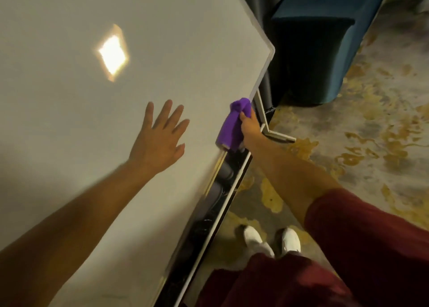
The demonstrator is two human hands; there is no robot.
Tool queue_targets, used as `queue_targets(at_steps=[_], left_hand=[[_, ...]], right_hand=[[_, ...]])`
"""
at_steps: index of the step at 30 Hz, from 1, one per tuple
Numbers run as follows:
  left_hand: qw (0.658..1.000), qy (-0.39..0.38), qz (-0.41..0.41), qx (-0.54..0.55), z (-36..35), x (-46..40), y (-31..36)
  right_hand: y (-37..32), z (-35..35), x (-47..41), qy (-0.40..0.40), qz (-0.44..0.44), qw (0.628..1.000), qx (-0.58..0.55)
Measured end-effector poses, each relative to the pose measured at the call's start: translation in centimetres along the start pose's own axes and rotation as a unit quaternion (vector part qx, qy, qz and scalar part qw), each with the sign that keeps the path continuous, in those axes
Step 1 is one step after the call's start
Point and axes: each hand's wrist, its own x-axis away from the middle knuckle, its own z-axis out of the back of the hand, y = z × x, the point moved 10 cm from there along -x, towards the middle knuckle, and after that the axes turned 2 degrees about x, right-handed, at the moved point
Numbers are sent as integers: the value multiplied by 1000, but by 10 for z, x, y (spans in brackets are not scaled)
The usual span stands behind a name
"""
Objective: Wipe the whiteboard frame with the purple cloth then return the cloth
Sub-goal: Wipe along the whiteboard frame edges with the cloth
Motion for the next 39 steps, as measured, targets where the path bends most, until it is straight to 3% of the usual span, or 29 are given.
queue_targets(at_steps=[8,16,21,25,30,34,39], left_hand=[[1000,-2,1,-7,14,-4,11],[999,-30,4,10,24,2,11],[989,-65,8,132,28,7,5],[952,-57,-4,300,38,35,-3],[980,-73,-35,182,12,170,9],[994,-11,-25,106,6,256,3],[999,-8,-11,36,-21,303,19]], right_hand=[[25,17,36,-13,26,999,-22],[125,-2,107,-38,5,997,-62],[180,-20,148,-32,10,999,-40],[248,-36,202,-11,32,999,-33],[317,-53,260,-2,6,999,-34],[316,-55,273,4,15,1000,-27],[299,-57,266,11,18,1000,12]])
